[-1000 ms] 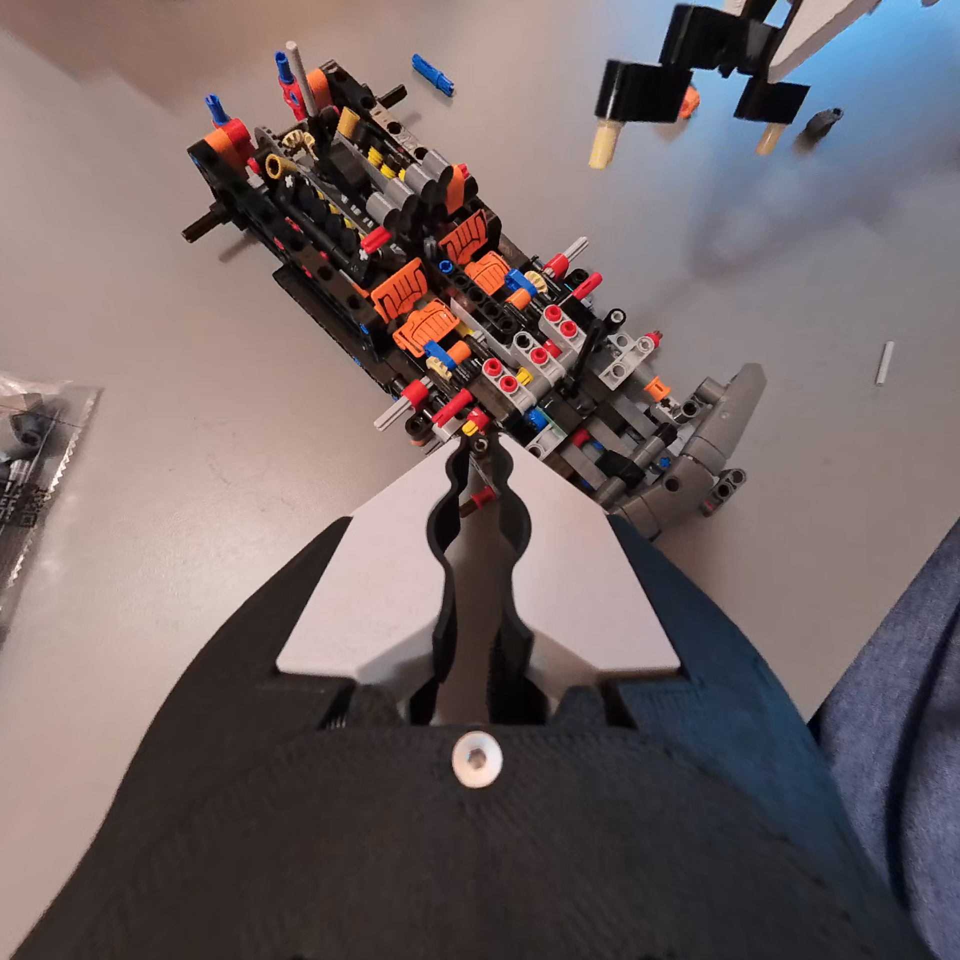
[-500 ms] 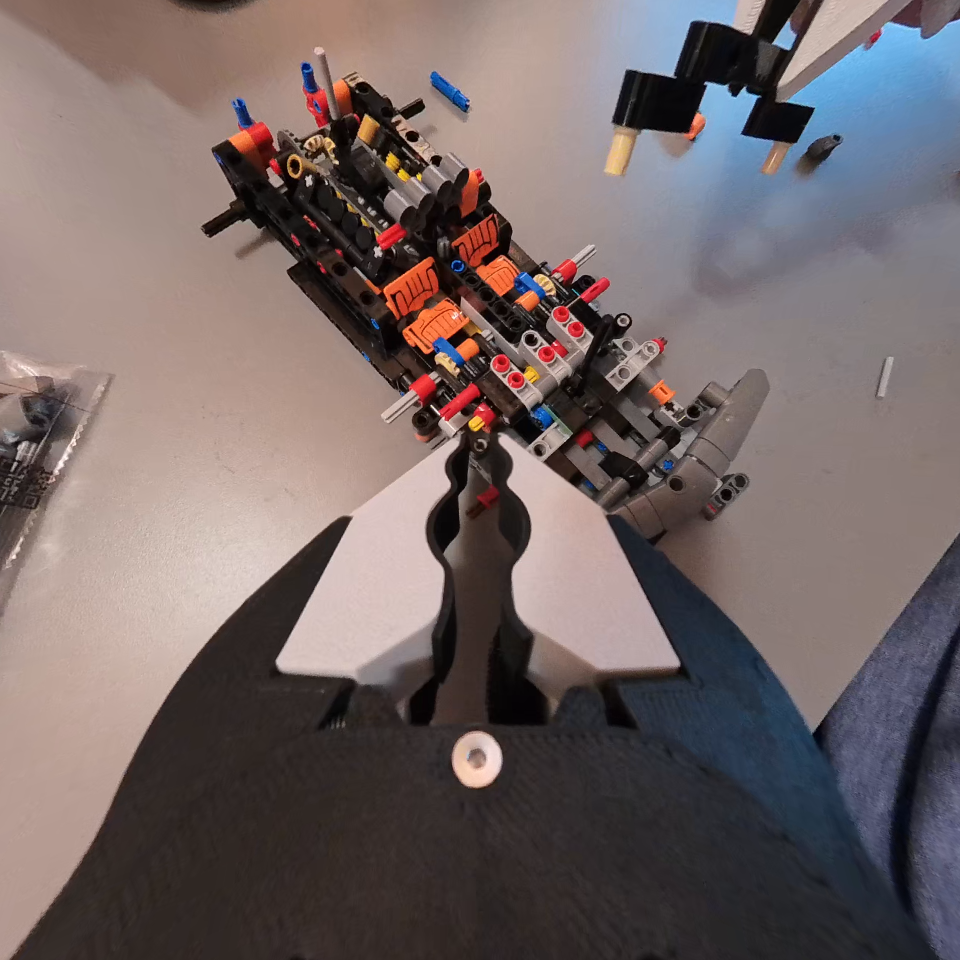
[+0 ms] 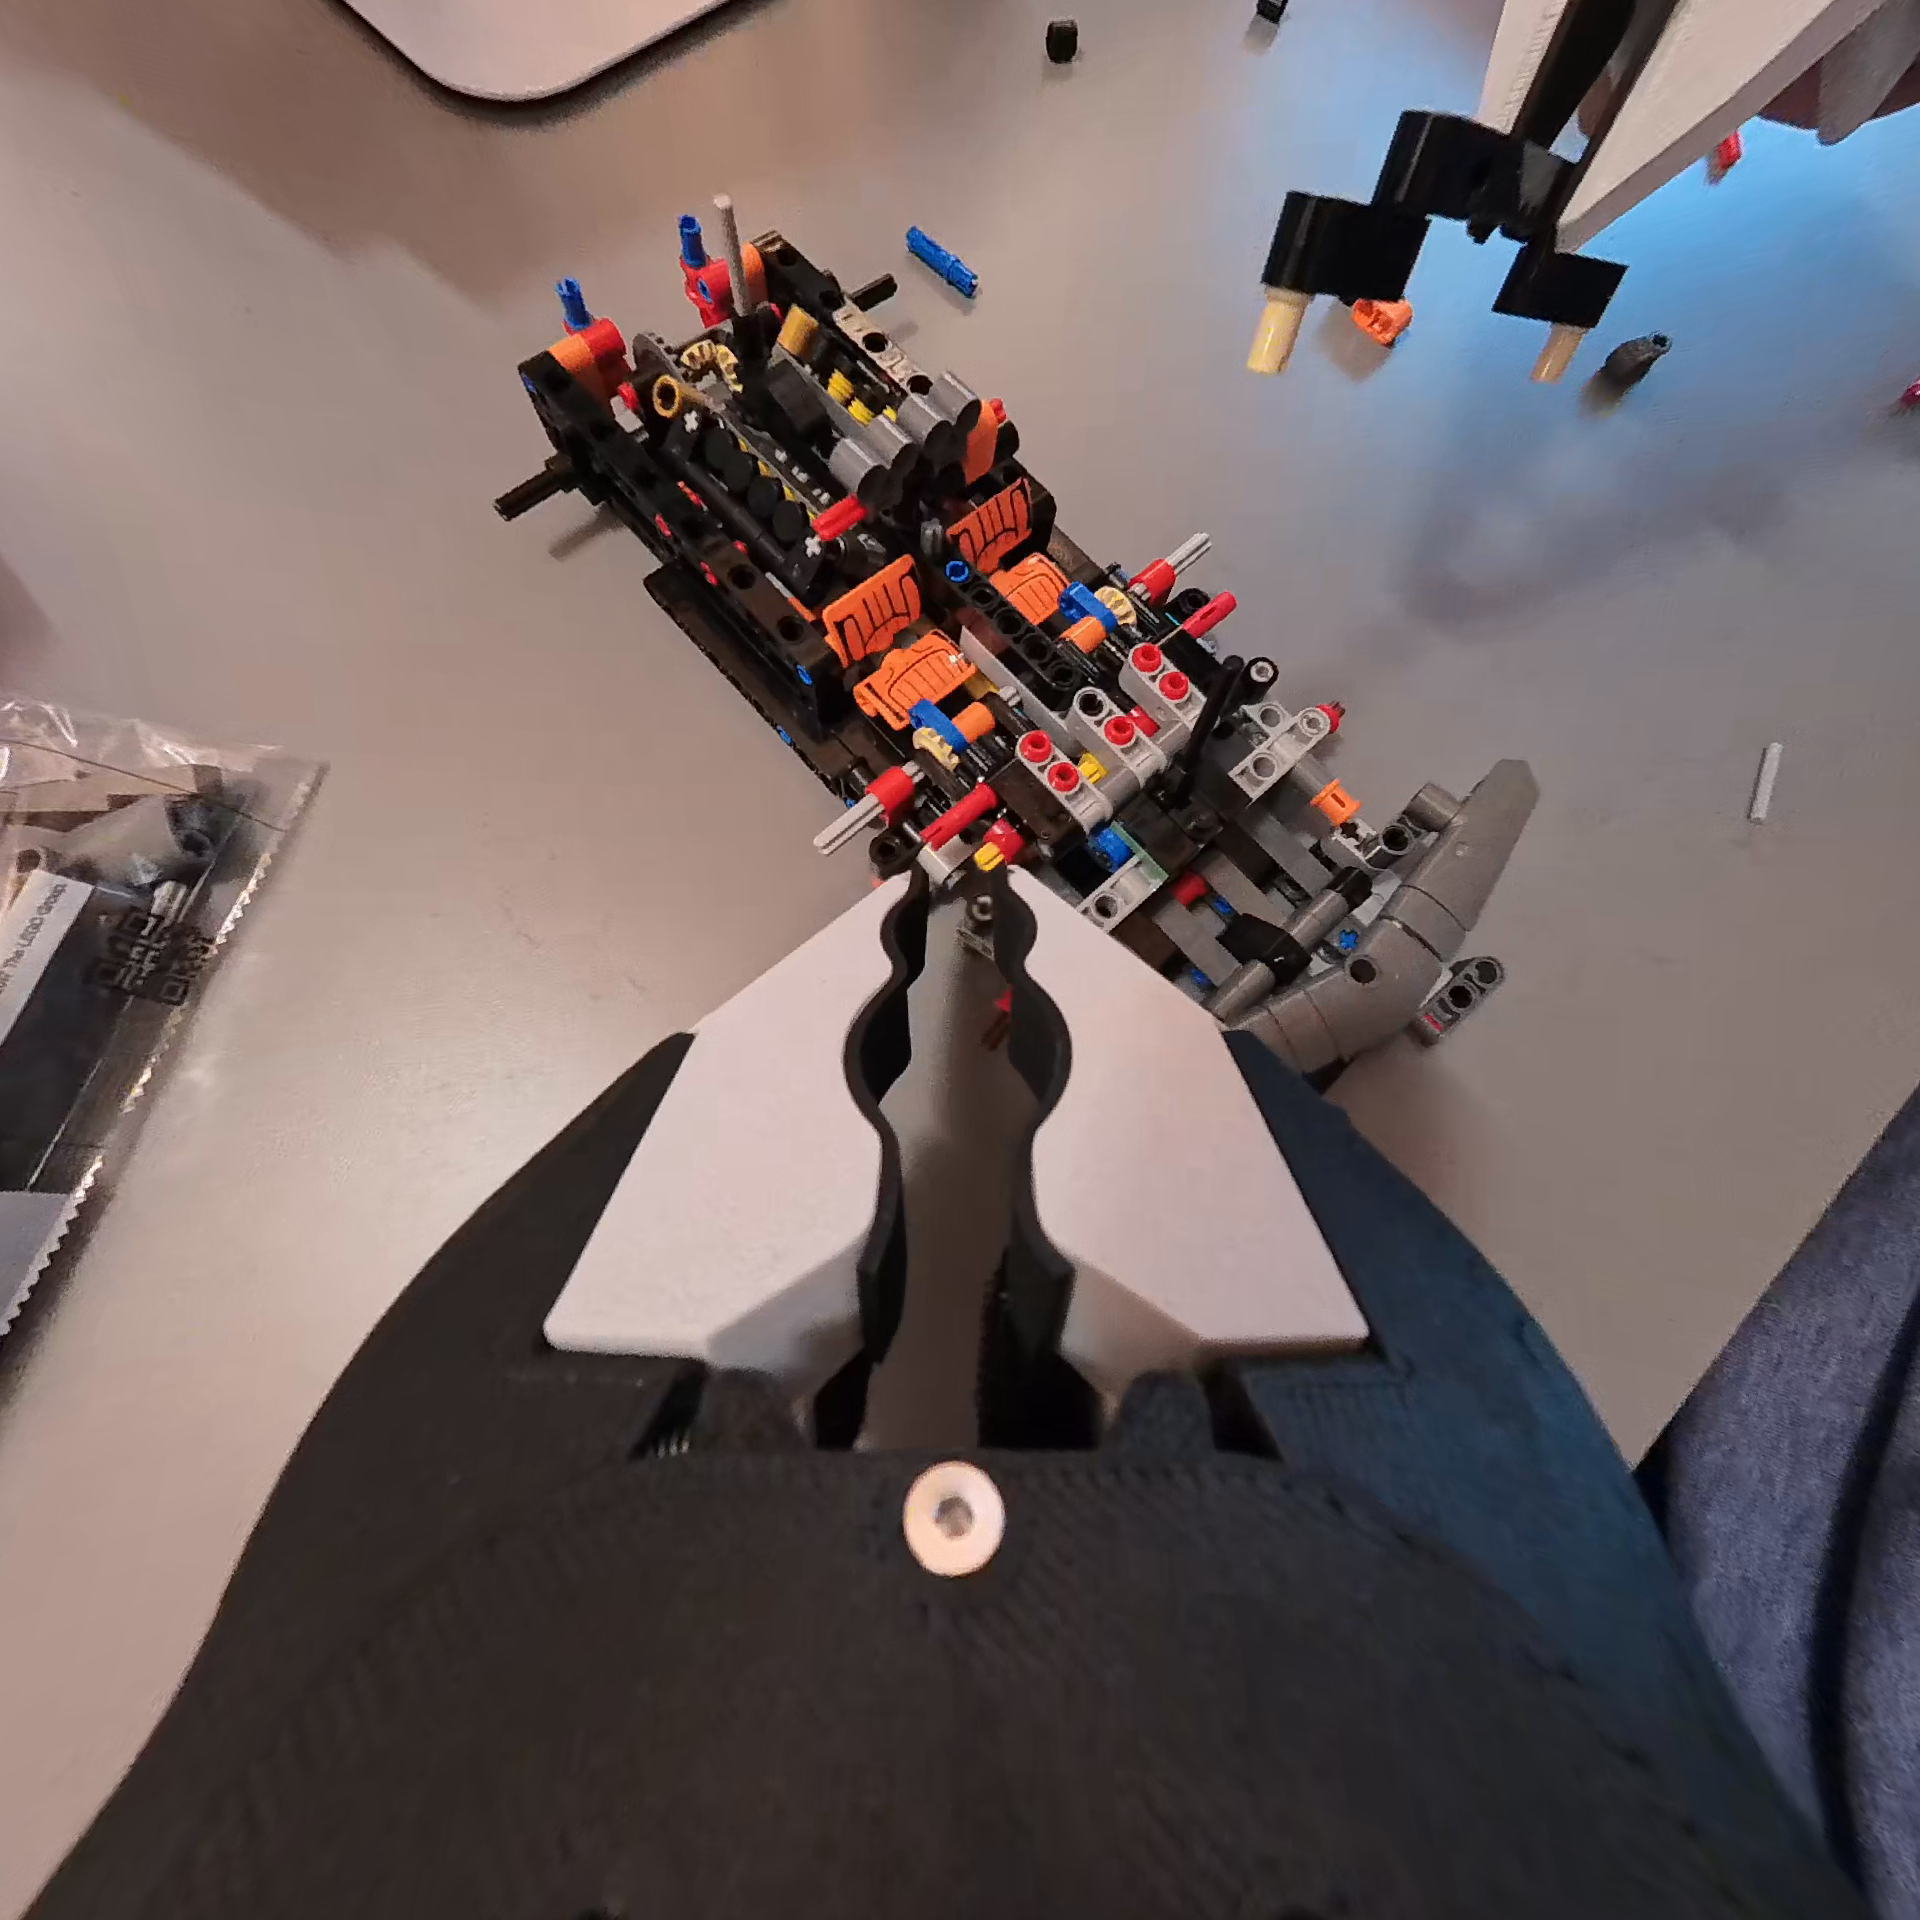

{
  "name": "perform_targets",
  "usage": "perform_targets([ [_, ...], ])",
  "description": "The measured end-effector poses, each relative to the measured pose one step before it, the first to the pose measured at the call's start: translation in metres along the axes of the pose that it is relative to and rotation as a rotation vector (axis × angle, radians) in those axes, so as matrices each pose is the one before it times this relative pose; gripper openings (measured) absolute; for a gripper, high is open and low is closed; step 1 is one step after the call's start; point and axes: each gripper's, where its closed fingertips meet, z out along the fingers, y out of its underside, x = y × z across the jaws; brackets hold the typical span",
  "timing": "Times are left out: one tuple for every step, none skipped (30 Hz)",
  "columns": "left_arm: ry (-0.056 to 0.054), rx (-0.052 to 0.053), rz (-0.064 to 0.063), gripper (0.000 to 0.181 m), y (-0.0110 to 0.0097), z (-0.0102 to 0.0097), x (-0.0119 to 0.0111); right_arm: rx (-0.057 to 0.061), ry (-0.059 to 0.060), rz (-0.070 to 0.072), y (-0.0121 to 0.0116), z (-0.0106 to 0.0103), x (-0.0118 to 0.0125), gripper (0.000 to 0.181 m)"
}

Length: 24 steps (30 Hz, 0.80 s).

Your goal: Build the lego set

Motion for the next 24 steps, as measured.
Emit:
perform_targets([
  [0.0010,0.0016,-0.0009,0.009,-0.00029,-0.00088,-0.00014,0.0005,0.0002,0.0001,-0.00018,-0.00018,-0.00001,0.005],
  [0.0016,0.0039,0.0009,0.009,-0.00079,-0.00061,0.00040,0.0001,0.0004,0.0002,0.00002,-0.00017,0.00018,0.005],
  [0.0025,0.0017,0.0022,0.008,-0.00061,-0.00031,0.00068,-0.0003,0.0006,0.0000,0.00011,-0.00010,0.00004,0.005],
  [0.0011,-0.0021,0.0059,0.008,-0.00012,-0.00002,0.00079,-0.0001,0.0003,-0.0002,-0.00005,0.00000,-0.00007,0.005],
  [-0.0035,-0.0016,0.0083,0.008,-0.00032,-0.00026,0.00025,-0.0001,0.0001,-0.0003,-0.00006,-0.00005,-0.00001,0.005],
  [-0.0040,0.0048,0.0069,0.008,-0.00157,-0.00093,0.00024,-0.0006,0.0003,-0.0003,0.00002,-0.00004,-0.00007,0.005],
  [0.0048,0.0104,0.0069,0.008,-0.00282,-0.00135,0.00164,-0.0010,0.0008,-0.0002,0.00007,-0.00006,0.00000,0.005],
  [0.0082,0.0145,0.0098,0.008,-0.00377,-0.00181,0.00251,-0.0014,0.0023,-0.0003,0.00020,-0.00010,0.00034,0.004],
  [0.0078,0.0199,0.0149,0.009,-0.00509,-0.00228,0.00295,-0.0018,0.0026,-0.0002,0.00033,-0.00008,0.00041,0.005],
  [0.0093,0.0190,0.0160,0.009,-0.00537,-0.00218,0.00374,-0.0012,0.0013,0.0003,0.00024,-0.00009,0.00029,0.005],
  [0.0118,0.0207,0.0194,0.010,-0.00596,-0.00181,0.00448,-0.0003,0.0008,0.0006,0.00015,-0.00020,0.00033,0.005],
  [0.0124,0.0179,0.0201,0.012,-0.00572,-0.00105,0.00472,0.0001,0.0007,0.0007,0.00010,-0.00012,0.00022,0.005],
  [0.0139,0.0113,0.0190,0.013,-0.00458,0.00016,0.00497,0.0000,0.0003,0.0002,-0.00002,-0.00005,0.00011,0.005],
  [0.0106,0.0069,0.0174,0.014,-0.00354,0.00127,0.00405,0.0000,-0.0002,-0.0005,-0.00013,0.00001,-0.00025,0.005],
  [0.0043,-0.0019,0.0130,0.015,-0.00158,0.00234,0.00245,0.0000,-0.0003,-0.0012,-0.00028,-0.00004,-0.00037,0.005],
  [0.0000,-0.0103,0.0097,0.016,0.00033,0.00304,0.00103,0.0000,-0.0001,-0.0017,-0.00033,0.00002,-0.00052,0.005],
  [-0.0088,-0.0220,0.0025,0.016,0.00259,0.00343,-0.00129,0.0000,0.0000,-0.0018,-0.00029,-0.00010,-0.00044,0.005],
  [-0.0080,-0.0161,0.0023,0.015,0.00226,0.00291,-0.00167,0.0001,0.0003,-0.0016,-0.00037,-0.00009,-0.00054,0.005],
  [0.0034,-0.0009,-0.0003,0.014,0.00024,0.00222,-0.00008,0.0004,0.0007,-0.0017,-0.00032,-0.00044,-0.00046,0.005],
  [0.0165,0.0088,-0.0041,0.012,-0.00141,0.00129,0.00212,0.0005,0.0015,-0.0017,-0.00036,-0.00054,-0.00018,0.005],
  [0.0109,0.0050,-0.0019,0.012,-0.00080,0.00095,0.00158,0.0005,0.0019,-0.0013,-0.00025,-0.00066,0.00004,0.005],
  [0.0077,0.0008,0.0072,0.009,-0.00009,0.00053,0.00139,0.0014,0.0014,-0.0004,-0.00021,-0.00079,0.00004,0.004],
  [0.0064,0.0016,0.0073,0.006,-0.00019,0.00025,0.00172,0.0024,0.0005,0.0002,-0.00044,-0.00080,0.00016,0.004],
  [0.0064,0.0006,0.0037,0.003,-0.00023,0.00008,0.00161,0.0021,0.0003,0.0002,-0.00023,-0.00068,0.00014,0.004],
])
